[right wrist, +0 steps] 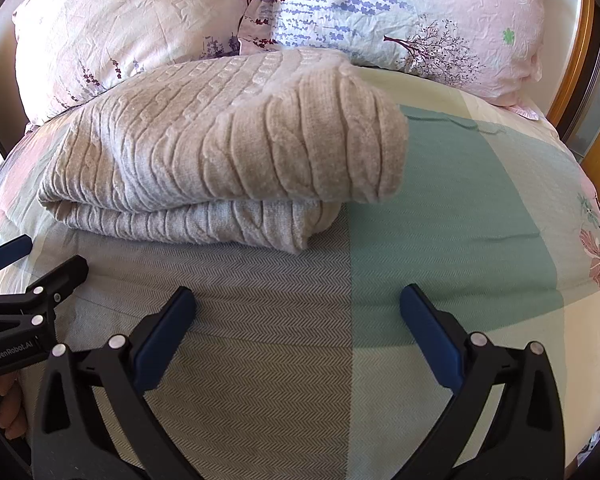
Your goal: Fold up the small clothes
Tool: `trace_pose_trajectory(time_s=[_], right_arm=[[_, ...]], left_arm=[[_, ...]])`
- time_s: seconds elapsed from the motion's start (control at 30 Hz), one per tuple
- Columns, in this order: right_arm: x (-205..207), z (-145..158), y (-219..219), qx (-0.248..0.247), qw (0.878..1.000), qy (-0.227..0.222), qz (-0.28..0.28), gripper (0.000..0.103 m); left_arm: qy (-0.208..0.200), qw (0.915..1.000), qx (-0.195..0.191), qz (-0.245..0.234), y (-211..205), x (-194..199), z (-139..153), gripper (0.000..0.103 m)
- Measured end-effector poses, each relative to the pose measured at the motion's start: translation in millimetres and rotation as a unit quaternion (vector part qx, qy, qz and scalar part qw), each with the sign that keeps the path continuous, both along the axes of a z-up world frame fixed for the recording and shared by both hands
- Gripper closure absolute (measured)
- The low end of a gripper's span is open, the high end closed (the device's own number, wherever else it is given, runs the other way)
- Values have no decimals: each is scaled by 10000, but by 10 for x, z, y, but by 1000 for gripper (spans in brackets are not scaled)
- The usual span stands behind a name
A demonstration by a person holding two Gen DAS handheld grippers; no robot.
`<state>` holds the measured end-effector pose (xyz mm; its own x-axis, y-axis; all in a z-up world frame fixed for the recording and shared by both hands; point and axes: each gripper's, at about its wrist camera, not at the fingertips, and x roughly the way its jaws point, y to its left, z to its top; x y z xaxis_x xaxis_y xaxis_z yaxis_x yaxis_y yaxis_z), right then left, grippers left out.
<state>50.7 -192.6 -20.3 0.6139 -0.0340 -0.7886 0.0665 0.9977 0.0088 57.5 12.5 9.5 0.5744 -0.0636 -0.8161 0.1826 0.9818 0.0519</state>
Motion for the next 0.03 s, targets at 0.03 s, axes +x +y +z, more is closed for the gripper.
trace_pose_trajectory(time_s=[0.03], right_arm=[[0, 0, 2, 0, 10000, 0, 0, 2]], left_arm=[[0, 10000, 1, 1, -1, 0, 0, 1]])
